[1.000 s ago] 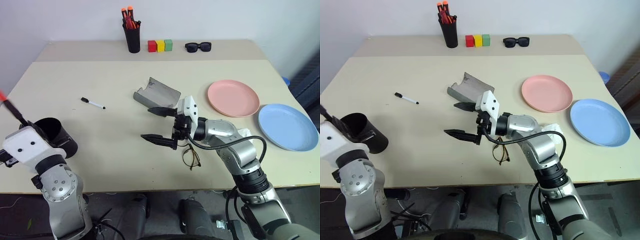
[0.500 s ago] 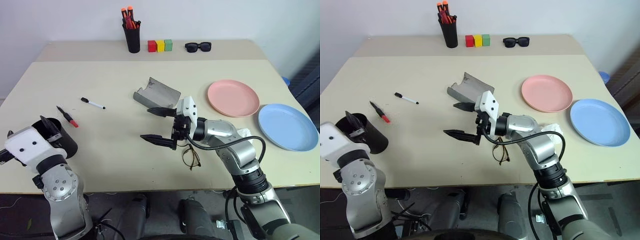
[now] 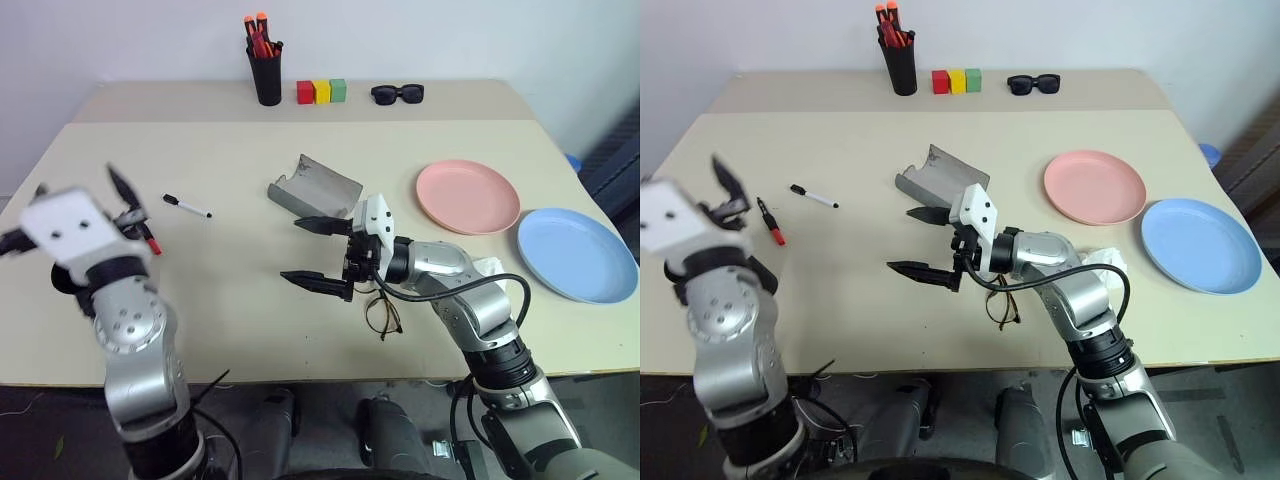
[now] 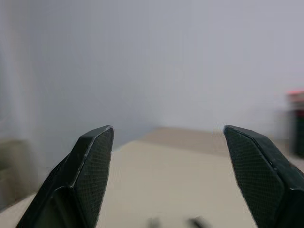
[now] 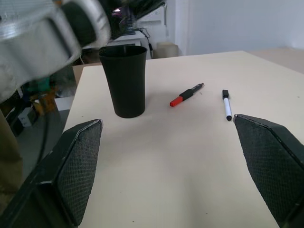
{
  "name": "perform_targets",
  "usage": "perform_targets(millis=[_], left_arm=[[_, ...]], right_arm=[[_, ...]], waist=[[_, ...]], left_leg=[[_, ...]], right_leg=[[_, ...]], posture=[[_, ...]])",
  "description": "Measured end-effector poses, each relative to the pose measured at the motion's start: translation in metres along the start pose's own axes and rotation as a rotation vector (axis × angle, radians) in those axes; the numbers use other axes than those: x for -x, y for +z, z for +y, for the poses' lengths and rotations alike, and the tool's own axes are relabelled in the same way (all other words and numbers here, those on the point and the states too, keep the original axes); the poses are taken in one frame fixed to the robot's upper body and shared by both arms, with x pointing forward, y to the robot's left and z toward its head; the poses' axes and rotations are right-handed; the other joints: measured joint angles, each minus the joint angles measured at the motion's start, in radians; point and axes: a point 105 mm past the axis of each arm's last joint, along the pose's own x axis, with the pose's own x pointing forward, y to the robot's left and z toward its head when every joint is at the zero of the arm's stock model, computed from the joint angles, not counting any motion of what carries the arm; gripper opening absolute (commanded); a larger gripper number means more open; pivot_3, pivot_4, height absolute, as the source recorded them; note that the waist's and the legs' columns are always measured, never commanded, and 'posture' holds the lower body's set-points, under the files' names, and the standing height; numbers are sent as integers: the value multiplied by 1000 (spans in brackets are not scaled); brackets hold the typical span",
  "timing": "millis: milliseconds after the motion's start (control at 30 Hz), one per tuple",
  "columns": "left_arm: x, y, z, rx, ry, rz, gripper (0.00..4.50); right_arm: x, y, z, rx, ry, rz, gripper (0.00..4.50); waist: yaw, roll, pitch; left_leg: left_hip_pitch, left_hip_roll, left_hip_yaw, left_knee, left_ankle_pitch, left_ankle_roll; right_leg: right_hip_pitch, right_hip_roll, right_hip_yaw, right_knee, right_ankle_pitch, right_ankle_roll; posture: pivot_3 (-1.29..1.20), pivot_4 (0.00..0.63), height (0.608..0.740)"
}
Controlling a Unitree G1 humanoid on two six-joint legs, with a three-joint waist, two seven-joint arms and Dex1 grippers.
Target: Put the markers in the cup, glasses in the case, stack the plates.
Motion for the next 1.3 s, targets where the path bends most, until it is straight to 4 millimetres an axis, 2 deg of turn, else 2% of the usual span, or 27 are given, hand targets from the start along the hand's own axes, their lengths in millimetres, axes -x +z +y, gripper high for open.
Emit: perform_targets(millis=[67,200,333,467,733,1067,1167,1300], left_arm=[[-5,-13,-13,19,-24,114,4455],[-17,-54,-20,-16,63,412,4455],[-26,-86,-16,-129,159,668,4455],[-24,-107,-10,-66,258,824,4455],[-20,-136,7,-9,395,955,4455],[-29,-141,18,16,446,943,4455],[-30,-144,19,22,450,949,3656],[-29,-146,21,65,469,963,1695]], right_arm=[[-1,0,0,-3,2,-5,4500],[-1,-2,-1,-4,-5,0,4500],[-2,-2,-1,-2,-8,0,4500],[-2,-2,-2,1,-16,1,4500],[-2,-3,-2,2,-21,1,4500],[-1,-6,-1,-4,-25,8,4500],[0,-7,-1,-5,-26,9,4500],[0,-7,-1,-5,-26,10,4500]], waist=[[-3,0,0],[-7,-1,0],[-9,-1,1],[-8,-1,1],[-7,-2,1],[-5,-2,1],[-5,-2,1],[-5,-2,1]], left_leg=[[0,0,0,0,0,0],[0,2,-2,0,0,0],[0,2,-2,0,0,-1],[0,2,-3,0,-1,-3],[0,2,-3,0,-2,-4],[0,2,-2,0,-2,-4],[0,2,-2,0,-2,-4],[0,2,-2,0,-2,-4]], right_leg=[[0,1,0,0,1,2],[-1,4,0,1,1,3],[-1,5,0,1,2,3],[-1,5,0,2,2,3],[-1,5,0,1,2,3],[-1,5,0,1,2,3],[-1,5,0,2,2,3],[-1,5,0,2,2,3]], posture=[[0,150,740],[0,150,740],[0,150,740],[0,150,740],[0,150,740],[0,150,740],[0,150,740],[0,150,740]])
